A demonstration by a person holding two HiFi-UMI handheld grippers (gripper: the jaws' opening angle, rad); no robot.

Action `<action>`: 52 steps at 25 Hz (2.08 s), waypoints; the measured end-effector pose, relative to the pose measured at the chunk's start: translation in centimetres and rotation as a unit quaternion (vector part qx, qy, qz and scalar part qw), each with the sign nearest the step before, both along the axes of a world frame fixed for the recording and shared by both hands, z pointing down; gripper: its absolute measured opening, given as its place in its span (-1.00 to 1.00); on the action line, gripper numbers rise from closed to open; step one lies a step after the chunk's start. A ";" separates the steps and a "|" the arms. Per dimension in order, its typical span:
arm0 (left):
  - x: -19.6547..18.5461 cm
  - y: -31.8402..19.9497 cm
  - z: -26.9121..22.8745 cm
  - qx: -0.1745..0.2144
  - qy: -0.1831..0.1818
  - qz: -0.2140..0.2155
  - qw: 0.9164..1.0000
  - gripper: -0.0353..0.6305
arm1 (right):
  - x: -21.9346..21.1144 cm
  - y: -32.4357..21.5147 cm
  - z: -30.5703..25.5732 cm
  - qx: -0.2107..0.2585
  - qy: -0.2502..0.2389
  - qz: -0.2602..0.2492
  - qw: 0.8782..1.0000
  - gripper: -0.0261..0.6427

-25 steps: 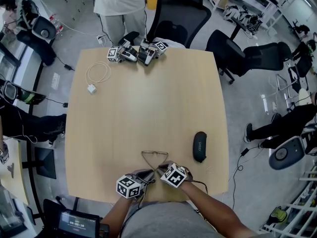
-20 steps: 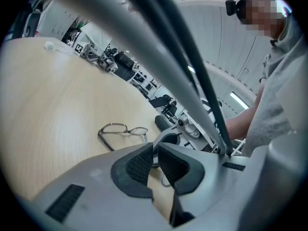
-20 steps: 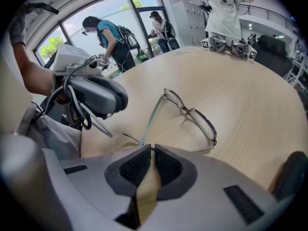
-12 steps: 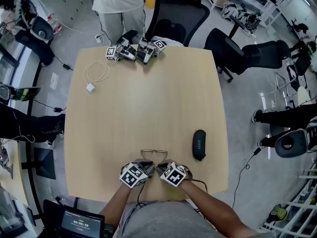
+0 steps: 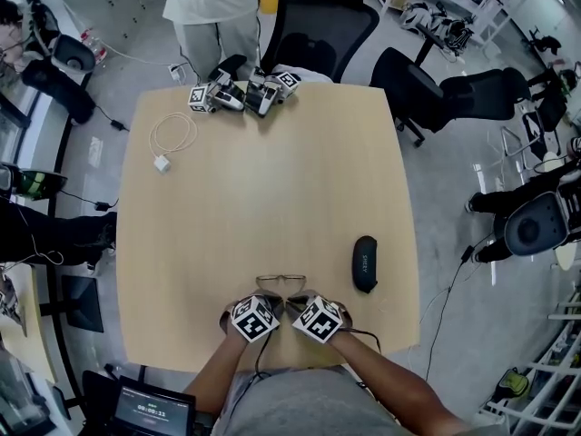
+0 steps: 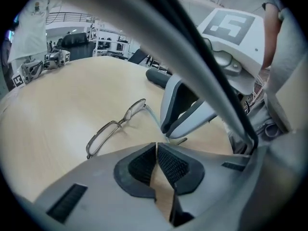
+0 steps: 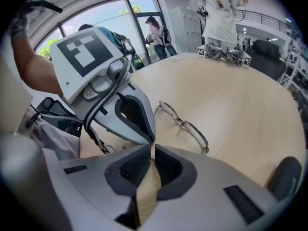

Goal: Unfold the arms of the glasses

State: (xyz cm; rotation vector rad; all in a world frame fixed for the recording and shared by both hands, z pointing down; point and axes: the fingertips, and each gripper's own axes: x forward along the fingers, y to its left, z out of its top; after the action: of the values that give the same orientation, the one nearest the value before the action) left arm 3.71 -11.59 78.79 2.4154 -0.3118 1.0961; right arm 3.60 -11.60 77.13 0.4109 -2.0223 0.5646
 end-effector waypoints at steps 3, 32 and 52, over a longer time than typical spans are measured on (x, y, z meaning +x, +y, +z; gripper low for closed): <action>-0.2 -0.1 0.1 -0.003 0.010 -0.007 1.000 -0.87 | -0.6 -0.5 0.6 0.000 0.012 -0.004 1.000 -0.83; -2.1 1.0 -0.1 -0.004 -0.003 0.043 0.999 -0.87 | 2.5 0.0 1.9 -0.034 0.049 0.014 0.998 -0.83; -4.8 3.0 -0.2 -0.027 0.014 0.092 0.995 -0.87 | 3.3 -0.1 2.1 -0.038 0.052 0.028 0.998 -0.83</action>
State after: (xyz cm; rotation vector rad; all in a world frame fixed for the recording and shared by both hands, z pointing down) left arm -1.13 -8.62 78.62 2.4464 -0.0495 1.1324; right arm 6.89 -11.73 79.19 0.4425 -1.8894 0.6404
